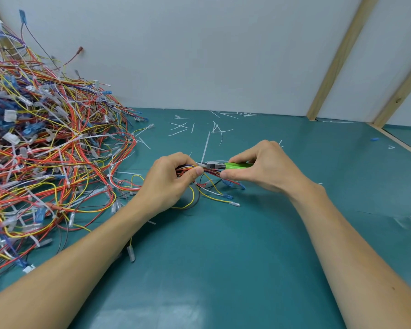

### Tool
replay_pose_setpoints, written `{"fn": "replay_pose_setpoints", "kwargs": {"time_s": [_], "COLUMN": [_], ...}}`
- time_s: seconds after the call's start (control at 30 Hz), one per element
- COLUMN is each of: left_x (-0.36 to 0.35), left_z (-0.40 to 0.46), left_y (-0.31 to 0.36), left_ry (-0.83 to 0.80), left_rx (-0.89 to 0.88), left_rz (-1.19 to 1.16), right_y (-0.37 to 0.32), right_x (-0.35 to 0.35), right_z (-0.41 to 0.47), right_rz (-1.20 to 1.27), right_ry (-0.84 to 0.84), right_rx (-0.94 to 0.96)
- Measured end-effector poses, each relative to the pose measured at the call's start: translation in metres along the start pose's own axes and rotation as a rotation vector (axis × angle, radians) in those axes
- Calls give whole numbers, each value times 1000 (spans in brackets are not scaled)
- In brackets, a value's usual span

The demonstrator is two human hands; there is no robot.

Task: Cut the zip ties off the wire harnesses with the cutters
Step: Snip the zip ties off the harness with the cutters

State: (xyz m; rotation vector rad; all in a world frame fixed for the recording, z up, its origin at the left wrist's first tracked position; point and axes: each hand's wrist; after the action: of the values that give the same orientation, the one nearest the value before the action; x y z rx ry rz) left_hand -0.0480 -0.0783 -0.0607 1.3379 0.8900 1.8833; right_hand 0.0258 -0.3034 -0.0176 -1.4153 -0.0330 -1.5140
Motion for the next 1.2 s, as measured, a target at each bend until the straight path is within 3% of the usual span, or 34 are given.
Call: {"fn": "replay_pose_setpoints", "kwargs": {"time_s": [0.47, 0.7, 1.0, 1.13, 1.2], "left_x": [0, 2, 1, 1, 3], "left_z": [1, 2, 3, 5, 8], "left_y": [0, 2, 0, 0, -2], "left_ry": [6, 16, 32, 91, 184], "left_rx": [0, 7, -27, -54, -32], "left_rz": [-33, -59, -132, -190, -253], "right_y": [2, 4, 10, 13, 14], "right_x": [0, -10, -27, -25, -21], "right_z": [0, 2, 13, 11, 8], "right_rz": [-36, 77, 399, 330, 263], "right_ry": [37, 148, 283, 407, 423], "right_rx": [3, -20, -289, -388, -335]}}
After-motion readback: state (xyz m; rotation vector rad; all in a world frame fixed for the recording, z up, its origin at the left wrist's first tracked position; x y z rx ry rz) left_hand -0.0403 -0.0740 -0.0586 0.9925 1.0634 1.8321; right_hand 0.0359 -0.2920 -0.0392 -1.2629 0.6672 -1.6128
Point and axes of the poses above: each hand's wrist, its own z-axis towards the middle knuckle, its own x-axis out of the back of the hand, y = z × x, and after that the axes turned 8 degrees about x, right-handed
